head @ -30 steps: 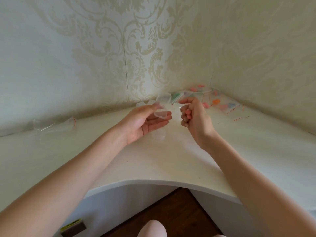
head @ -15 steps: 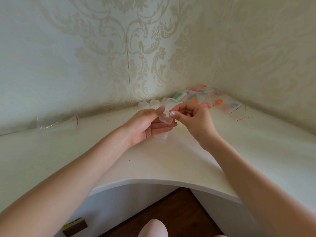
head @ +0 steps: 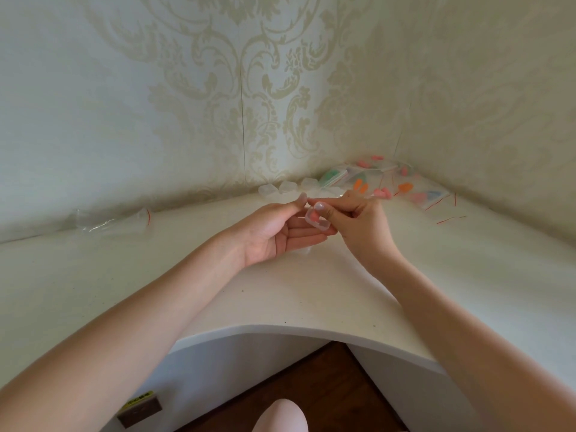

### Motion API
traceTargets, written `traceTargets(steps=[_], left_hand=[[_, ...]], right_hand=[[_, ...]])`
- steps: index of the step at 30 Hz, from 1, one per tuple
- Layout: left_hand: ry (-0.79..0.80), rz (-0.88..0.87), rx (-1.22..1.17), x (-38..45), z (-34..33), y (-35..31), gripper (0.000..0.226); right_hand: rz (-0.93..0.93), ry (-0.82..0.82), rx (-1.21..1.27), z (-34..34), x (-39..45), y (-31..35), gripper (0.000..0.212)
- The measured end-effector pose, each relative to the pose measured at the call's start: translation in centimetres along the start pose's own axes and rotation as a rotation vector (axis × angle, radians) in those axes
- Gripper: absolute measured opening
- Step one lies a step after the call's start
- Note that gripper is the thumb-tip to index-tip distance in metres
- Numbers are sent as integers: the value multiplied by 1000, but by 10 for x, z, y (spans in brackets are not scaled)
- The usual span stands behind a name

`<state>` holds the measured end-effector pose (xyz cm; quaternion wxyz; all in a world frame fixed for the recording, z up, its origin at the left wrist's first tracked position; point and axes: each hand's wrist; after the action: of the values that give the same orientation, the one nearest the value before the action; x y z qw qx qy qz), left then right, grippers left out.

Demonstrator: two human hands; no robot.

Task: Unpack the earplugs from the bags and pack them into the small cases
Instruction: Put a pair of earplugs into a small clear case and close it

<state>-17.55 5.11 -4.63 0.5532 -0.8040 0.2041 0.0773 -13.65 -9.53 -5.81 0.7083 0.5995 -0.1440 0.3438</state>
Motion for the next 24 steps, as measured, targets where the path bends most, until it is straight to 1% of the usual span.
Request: traceTargets(steps=[2, 4, 7, 9, 11, 12, 14, 16, 18, 20, 22, 24], left_hand=[[12, -17, 6, 0, 0, 0, 34], [-3, -51, 25, 1, 0, 0, 27], [-43, -58, 33, 2, 3, 0, 21], [-62, -63, 6, 2, 4, 0, 19], [-78, -69, -26, 2, 4, -2, 16], [-87, -70, -35, 2, 4, -2, 15], [-94, -68, -45, 4, 4, -1, 14], [-101, -67, -55, 5, 4, -1, 11], [-113, -73, -61, 5, 4, 0, 11], [-107, -80, -32, 4, 4, 0, 15], [-95, -81, 3, 3, 3, 1, 18], [-94, -81, 1, 3, 3, 1, 23]], right_hand=[[16, 7, -42, -1, 0, -1, 18], [-5, 12, -61, -2, 1, 0, 24], [-103, 11, 74, 1, 2, 2, 40], [-132, -13, 167, 5, 4, 1, 43], [-115, -11, 145, 7, 5, -1, 48], [-93, 0, 106, 6, 5, 1, 48], [-31, -11, 82, 3, 3, 3, 38], [-29, -100, 136, 4, 3, 3, 30], [-51, -174, 166, 8, 5, 4, 17], [-14, -135, 64, 10, 5, 3, 8], [43, -58, -17, 8, 4, 3, 15], [65, -18, -25, 6, 3, 2, 22]])
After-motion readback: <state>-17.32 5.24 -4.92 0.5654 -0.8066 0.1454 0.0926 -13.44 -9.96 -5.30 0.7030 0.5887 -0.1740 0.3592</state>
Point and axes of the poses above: each hand's wrist, its own x-axis towards the middle knuckle, its own z-axis out of the back of the hand, y = z × x, and after that the axes turned 12 degrees about z, right-handed
